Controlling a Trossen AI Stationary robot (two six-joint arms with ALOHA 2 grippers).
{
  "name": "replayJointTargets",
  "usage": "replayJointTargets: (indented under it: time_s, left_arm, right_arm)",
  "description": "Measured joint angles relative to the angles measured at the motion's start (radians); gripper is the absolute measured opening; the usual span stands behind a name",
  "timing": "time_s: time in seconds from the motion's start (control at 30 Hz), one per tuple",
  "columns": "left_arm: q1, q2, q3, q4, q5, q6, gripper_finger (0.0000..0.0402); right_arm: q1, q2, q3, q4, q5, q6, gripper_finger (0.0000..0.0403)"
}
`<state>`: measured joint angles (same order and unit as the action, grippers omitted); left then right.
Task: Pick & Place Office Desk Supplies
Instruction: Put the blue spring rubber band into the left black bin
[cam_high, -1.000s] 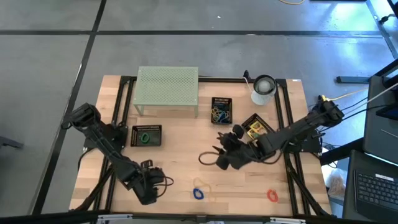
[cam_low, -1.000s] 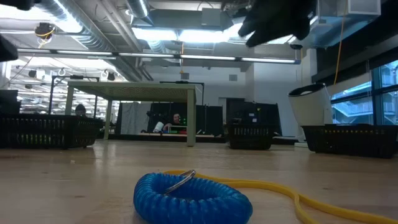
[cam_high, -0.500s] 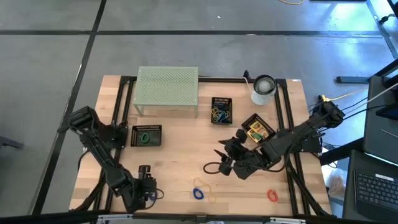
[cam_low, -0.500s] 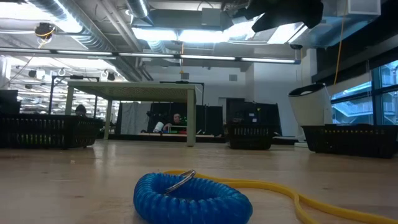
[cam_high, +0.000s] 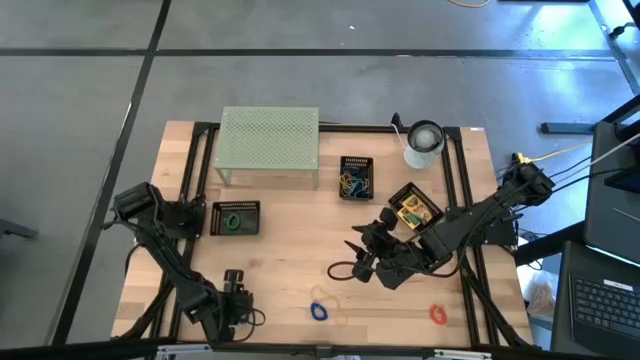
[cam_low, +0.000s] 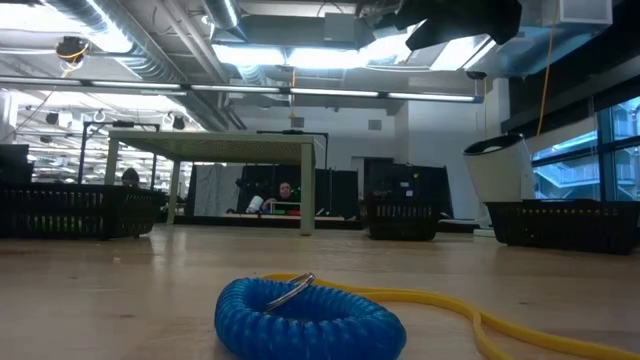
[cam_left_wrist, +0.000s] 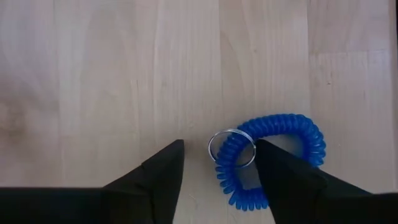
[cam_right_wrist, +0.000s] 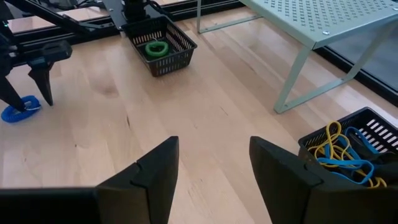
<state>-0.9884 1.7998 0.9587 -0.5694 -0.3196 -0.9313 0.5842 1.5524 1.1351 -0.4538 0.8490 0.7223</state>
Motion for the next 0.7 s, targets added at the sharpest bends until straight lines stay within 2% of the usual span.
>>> replayJointTargets:
  time_s: [0.2, 0.33, 0.4, 0.5, 0.7]
  left_arm:
    - [0.000, -0.001, -0.001, 0.001, 0.001, 0.012, 0.0104]
    - [0.002, 0.001, -0.002, -0.009, -0.023, 0.015, 0.0037]
    - [0.001, 0.001, 0.005, -0.013, -0.042, 0.026, 0.0017]
    - [0.002, -0.006, 0.024, -0.018, -0.078, 0.074, 0.0014]
    - [0.022, -0.047, 0.074, 0.000, -0.330, 0.241, 0.0029]
  right_arm:
    - [0.000, 0.000, 0.000, -0.001, 0.011, -0.001, 0.0198]
    - [0.000, 0.000, 0.000, -0.002, 0.031, -0.001, 0.0198]
    - [0.000, 0.000, 0.000, -0.003, 0.031, -0.001, 0.0198]
    - [0.000, 0.000, 0.000, -0.004, 0.031, -0.001, 0.0198]
    - [-0.001, 0.000, 0.000, -0.004, 0.034, -0.002, 0.0198]
